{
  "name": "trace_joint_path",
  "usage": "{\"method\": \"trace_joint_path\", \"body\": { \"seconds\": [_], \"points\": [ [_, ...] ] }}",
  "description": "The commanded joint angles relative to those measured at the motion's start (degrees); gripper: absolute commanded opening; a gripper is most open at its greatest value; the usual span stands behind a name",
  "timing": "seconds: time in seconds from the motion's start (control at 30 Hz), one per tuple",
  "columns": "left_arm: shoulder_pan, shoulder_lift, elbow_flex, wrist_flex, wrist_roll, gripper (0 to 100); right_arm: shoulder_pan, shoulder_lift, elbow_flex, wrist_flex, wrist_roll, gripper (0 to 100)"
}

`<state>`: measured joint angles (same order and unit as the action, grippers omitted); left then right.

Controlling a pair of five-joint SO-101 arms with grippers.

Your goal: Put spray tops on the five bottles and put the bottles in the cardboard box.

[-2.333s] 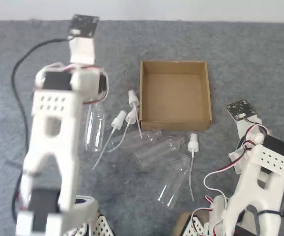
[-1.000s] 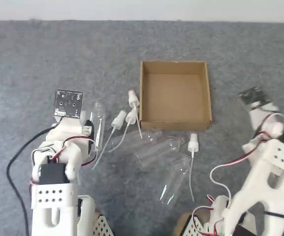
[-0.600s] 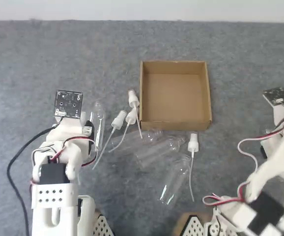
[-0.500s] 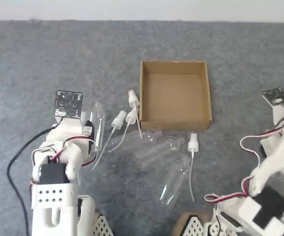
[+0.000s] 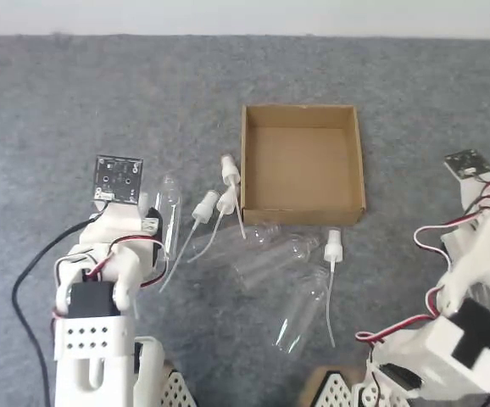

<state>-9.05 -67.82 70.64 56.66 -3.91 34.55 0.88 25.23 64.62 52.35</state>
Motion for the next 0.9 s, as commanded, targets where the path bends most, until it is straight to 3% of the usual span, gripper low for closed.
{"method": "trace_joint_path", "body": {
  "seconds": [0.0, 0.5, 0.73, 0.87],
  "points": [
    [0.0, -1.5, -0.5, -1.3, -0.3, 2, -1.2, 0.2, -3.8, -0.8, -2.0, 29.6],
    [0.0, -1.5, -0.4, -1.3, -0.3, 2, -1.1, 12.4, -12.9, -0.2, -2.7, 29.3],
    [0.0, -1.5, 0.1, -2.2, -0.3, 2, -1.4, 12.4, -13.0, -0.1, -2.3, 0.6],
    [0.0, -1.9, 0.1, -2.2, -0.3, 2, -1.3, 10.7, -13.0, -0.1, -0.9, 0.9]
  ]
}}
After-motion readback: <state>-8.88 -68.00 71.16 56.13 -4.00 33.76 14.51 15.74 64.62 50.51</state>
